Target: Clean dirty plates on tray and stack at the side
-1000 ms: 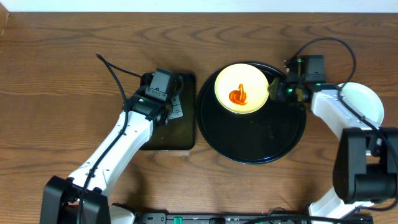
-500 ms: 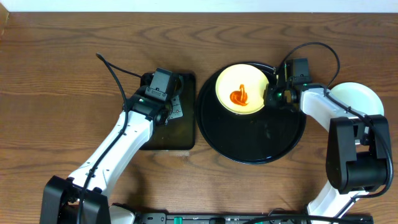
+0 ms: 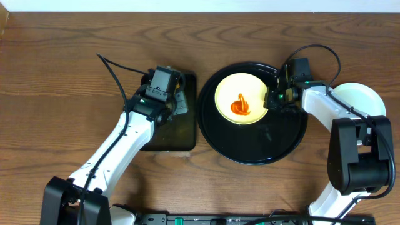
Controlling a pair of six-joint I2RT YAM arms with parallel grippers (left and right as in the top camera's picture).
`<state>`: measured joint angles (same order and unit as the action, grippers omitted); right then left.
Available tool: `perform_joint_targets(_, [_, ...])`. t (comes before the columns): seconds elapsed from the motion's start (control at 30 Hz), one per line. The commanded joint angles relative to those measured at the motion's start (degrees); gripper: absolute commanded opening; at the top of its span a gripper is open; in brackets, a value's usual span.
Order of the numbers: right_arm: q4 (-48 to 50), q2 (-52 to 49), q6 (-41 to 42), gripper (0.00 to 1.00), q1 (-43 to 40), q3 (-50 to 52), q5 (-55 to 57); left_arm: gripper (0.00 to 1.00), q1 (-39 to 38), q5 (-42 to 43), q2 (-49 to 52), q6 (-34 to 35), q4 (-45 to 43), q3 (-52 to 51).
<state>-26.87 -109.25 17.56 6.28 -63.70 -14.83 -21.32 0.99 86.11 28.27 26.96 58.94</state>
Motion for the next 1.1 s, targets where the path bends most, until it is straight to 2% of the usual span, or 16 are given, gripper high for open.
perform_joint_targets(0.0, [-3.32,-1.97,-1.42,0.01,2.84,1.99,0.17,0.08,-2.16,3.78,0.17,-0.57,-4.26,0.0])
perform_joint_targets(0.33, [-5.68,-1.97,-1.42,0.01,7.72,1.99,0.24,0.08,-12.68,3.98,5.4,0.24,-17.97,0.0])
perform_joint_targets(0.53, [-5.68,-1.99,-1.38,0.01,8.5,1.99,0.46,0.08,-19.52,4.0,12.09,5.11,-25.55,0.0])
perform_joint_targets(0.73, [-5.75,-1.99,-1.33,0.01,8.48,1.99,0.9,0.08,-23.1,4.96,17.81,8.98,-26.25,0.0])
perform_joint_targets(1.07, [-6.14,-1.99,-1.33,0.01,8.5,1.99,0.87,0.08,-23.76,6.1,22.12,10.03,-28.63,0.0])
